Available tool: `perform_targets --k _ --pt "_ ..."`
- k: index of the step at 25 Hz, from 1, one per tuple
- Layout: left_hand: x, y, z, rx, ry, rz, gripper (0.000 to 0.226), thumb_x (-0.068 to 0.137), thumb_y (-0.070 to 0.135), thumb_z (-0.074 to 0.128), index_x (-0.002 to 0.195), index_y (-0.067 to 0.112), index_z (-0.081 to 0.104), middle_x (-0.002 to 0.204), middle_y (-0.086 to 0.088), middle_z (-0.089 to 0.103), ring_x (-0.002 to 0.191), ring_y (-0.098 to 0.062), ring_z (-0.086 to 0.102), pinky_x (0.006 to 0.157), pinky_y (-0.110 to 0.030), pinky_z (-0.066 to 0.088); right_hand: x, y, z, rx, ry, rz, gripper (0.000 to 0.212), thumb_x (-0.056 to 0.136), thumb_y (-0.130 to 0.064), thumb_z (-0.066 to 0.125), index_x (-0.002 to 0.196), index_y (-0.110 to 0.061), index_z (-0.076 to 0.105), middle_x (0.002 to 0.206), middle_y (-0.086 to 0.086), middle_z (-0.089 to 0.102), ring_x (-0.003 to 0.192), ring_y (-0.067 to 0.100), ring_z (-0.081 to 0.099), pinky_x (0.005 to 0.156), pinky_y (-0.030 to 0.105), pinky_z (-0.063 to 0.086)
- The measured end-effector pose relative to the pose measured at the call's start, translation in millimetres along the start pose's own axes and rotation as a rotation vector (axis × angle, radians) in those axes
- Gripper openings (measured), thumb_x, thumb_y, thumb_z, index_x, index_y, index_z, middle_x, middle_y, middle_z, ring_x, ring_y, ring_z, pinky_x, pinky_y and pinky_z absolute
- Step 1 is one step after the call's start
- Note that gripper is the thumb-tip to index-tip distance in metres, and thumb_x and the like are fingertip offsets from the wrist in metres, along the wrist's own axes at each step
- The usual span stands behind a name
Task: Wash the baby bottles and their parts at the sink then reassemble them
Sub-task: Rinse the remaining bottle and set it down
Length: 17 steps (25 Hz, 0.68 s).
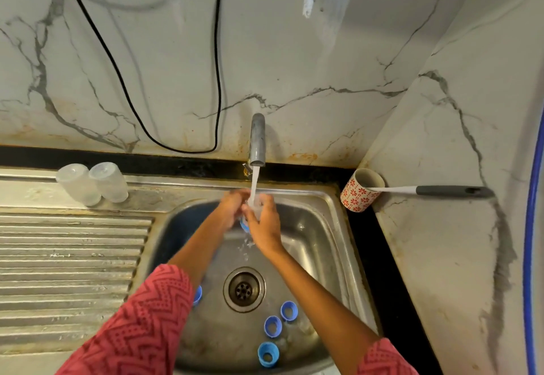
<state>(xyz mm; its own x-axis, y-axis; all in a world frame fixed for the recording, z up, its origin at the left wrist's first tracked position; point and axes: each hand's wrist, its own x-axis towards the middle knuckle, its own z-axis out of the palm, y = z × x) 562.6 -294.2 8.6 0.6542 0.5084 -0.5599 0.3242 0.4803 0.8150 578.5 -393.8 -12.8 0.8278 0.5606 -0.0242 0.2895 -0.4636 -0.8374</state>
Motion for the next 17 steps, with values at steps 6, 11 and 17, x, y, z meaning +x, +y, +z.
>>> perform_targets --k 6,11,17 --pt "13.9 58.2 3.2 -0.072 0.120 0.147 0.028 0.095 -0.001 0.041 0.117 0.003 0.057 0.114 -0.012 0.060 0.108 -0.022 0.055 0.105 -0.033 0.040 -7.0 -3.5 -1.6 -0.051 0.028 -0.054 0.048 0.091 -0.030 0.060 0.130 -0.007 0.044 0.126 0.011 0.053 0.114 0.026 0.054 0.090 0.031 0.044" --pt "17.7 53.6 8.0 -0.145 0.099 0.168 0.043 0.087 -0.013 0.031 0.122 -0.006 0.055 0.118 -0.018 0.063 0.108 -0.031 0.058 0.100 -0.034 0.046 -3.5 -4.1 -8.3 -0.029 0.030 -0.096 0.046 0.090 -0.027 0.062 0.128 -0.006 0.047 0.124 0.011 0.056 0.114 0.025 0.054 0.088 0.023 0.040" --pt "18.3 49.0 27.1 -0.084 -0.087 0.157 0.041 0.084 -0.008 0.034 0.110 0.008 0.061 0.092 -0.001 0.064 0.077 -0.011 0.051 0.065 -0.014 0.045 6.6 -3.6 -13.5 0.058 -0.053 -0.058 0.049 0.075 -0.021 0.078 0.118 -0.010 0.057 0.114 0.008 0.065 0.105 0.022 0.061 0.086 0.025 0.046"
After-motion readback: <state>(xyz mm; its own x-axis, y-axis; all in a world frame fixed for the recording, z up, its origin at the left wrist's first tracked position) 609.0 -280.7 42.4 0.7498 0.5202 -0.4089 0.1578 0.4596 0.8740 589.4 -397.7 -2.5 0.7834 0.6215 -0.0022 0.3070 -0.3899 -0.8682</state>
